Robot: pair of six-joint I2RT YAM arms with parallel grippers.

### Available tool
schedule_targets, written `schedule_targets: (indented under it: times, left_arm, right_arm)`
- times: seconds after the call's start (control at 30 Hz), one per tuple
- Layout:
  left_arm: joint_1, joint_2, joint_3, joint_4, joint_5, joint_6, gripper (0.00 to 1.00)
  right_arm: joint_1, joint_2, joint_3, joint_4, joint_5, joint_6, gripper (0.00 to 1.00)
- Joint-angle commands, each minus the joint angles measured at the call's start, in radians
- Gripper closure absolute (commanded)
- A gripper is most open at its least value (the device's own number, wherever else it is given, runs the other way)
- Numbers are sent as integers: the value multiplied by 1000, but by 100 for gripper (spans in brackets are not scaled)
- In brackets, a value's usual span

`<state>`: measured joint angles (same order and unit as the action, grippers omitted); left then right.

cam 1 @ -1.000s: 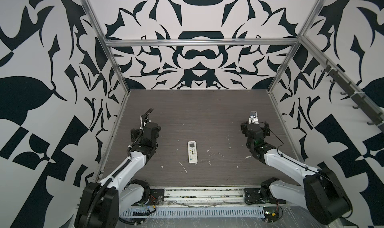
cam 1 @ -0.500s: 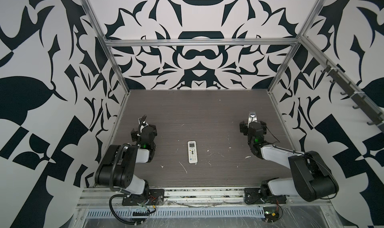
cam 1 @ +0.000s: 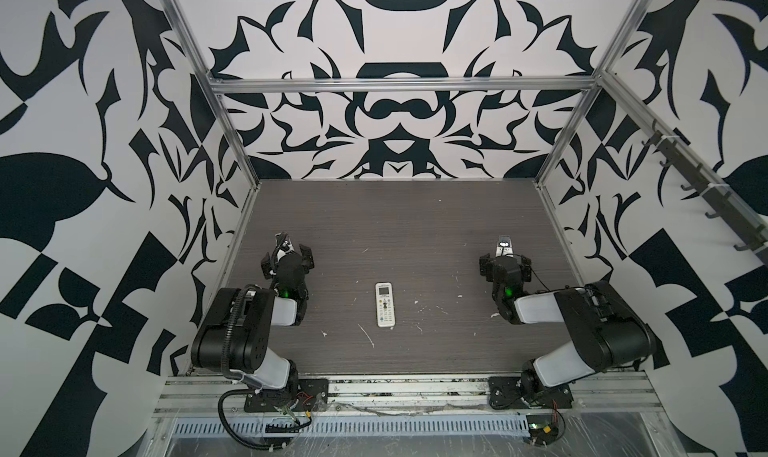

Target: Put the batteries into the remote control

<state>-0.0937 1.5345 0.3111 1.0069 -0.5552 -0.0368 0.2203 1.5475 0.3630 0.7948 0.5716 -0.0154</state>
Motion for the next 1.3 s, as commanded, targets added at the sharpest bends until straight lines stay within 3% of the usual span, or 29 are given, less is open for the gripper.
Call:
schedule_targets:
  times: [0.0,0.1,0.37,0.53,0.57,0.6,0.67,1.27]
  left_arm:
    - [5,-8,17,18,11,-14,1]
    - [5,-8,19,15,12,-13,1]
    - [5,-8,23,6,15,-14,1]
    - [7,-7,33,-10,24,-12,1]
    - [8,-7,38,-20,27,-12,1]
    - [8,-8,45,-36,33,-11,1]
    - [11,-7,52,-51,42,-11,1]
    - [31,-7,85,-117,84,-21,1]
  right_arm:
    - [-24,12,131,-95,70,54,0]
    - [-18,35,182,-172,140,70,0]
    - [-16,31,174,-160,130,66,0]
    - [-57,-24,13,77,-127,49,0]
    - [-70,11,-37,202,-171,41,0]
    - [-61,59,-58,313,-144,1,0]
    - [-72,12,-8,129,-154,51,0]
    - [-82,16,-26,169,-156,41,1]
